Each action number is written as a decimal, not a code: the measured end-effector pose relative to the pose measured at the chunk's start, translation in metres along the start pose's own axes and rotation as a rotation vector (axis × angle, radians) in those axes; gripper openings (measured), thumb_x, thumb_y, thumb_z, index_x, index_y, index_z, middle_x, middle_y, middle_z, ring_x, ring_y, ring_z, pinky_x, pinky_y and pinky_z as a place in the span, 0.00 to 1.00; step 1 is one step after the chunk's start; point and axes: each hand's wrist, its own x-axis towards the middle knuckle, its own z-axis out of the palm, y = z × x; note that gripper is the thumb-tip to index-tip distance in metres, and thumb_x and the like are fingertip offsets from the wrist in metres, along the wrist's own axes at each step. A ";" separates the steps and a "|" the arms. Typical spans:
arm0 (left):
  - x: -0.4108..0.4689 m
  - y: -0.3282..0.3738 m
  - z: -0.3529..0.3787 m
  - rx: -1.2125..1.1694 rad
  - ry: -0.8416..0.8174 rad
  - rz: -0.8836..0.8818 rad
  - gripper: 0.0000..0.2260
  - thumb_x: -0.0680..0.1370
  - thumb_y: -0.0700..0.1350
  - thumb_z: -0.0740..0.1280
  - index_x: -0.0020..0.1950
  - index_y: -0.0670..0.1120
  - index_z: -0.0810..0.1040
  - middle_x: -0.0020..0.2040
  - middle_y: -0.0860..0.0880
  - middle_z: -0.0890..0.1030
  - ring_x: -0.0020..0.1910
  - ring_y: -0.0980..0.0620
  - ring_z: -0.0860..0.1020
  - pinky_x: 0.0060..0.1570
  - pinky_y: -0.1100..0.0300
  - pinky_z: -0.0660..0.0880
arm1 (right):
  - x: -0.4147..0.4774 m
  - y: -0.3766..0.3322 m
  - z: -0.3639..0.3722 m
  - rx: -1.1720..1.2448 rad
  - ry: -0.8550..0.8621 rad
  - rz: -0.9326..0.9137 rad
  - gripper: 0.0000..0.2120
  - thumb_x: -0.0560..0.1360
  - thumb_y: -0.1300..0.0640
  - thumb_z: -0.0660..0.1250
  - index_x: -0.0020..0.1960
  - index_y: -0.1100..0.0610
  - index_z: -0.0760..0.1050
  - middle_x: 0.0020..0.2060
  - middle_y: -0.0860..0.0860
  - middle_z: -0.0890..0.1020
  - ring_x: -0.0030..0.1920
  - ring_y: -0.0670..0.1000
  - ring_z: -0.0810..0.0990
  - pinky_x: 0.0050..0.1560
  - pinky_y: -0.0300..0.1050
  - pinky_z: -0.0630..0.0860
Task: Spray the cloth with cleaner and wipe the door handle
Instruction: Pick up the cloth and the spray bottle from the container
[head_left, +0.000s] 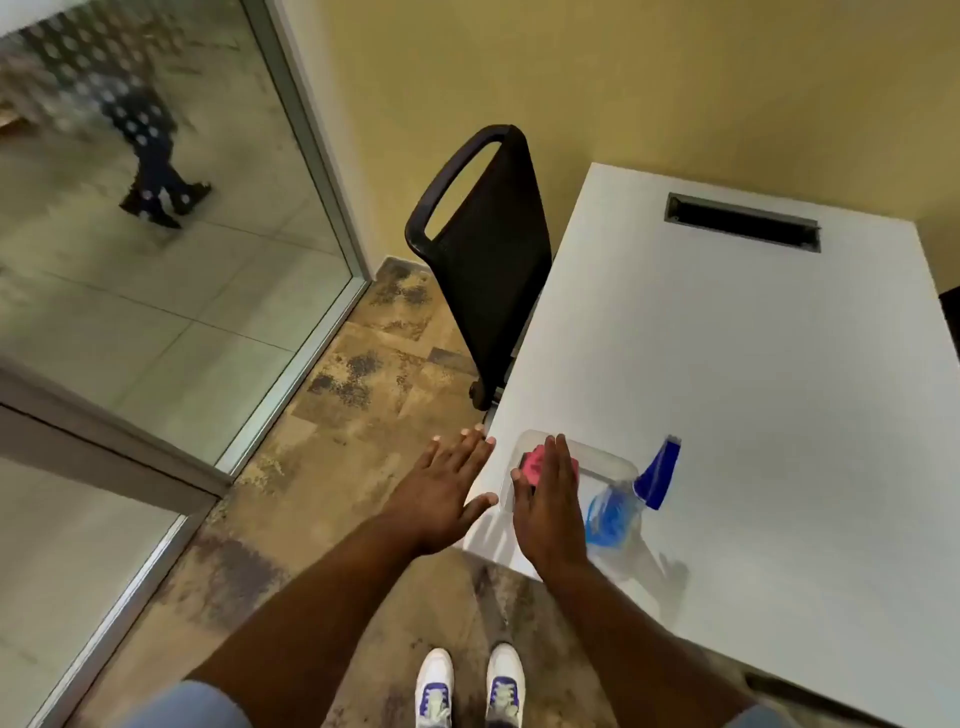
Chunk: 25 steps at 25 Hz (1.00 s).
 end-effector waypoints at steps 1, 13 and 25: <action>0.005 0.005 0.006 0.008 -0.016 0.037 0.34 0.84 0.67 0.43 0.85 0.53 0.38 0.83 0.52 0.35 0.83 0.53 0.38 0.74 0.56 0.26 | 0.002 0.006 0.003 0.118 0.009 0.047 0.34 0.83 0.40 0.55 0.82 0.56 0.55 0.81 0.54 0.61 0.81 0.55 0.60 0.79 0.54 0.63; 0.068 0.018 0.083 0.083 -0.254 0.198 0.33 0.84 0.67 0.44 0.85 0.54 0.44 0.86 0.50 0.48 0.80 0.48 0.30 0.71 0.48 0.18 | 0.040 0.045 0.034 0.270 -0.097 0.500 0.19 0.80 0.51 0.58 0.70 0.51 0.67 0.59 0.55 0.80 0.55 0.58 0.81 0.52 0.50 0.78; 0.070 0.013 0.085 -0.256 -0.162 0.144 0.29 0.86 0.60 0.50 0.85 0.51 0.54 0.86 0.50 0.52 0.81 0.54 0.36 0.78 0.54 0.30 | 0.054 0.032 0.025 0.314 0.008 0.667 0.29 0.78 0.57 0.70 0.75 0.54 0.63 0.64 0.59 0.80 0.55 0.58 0.82 0.52 0.48 0.82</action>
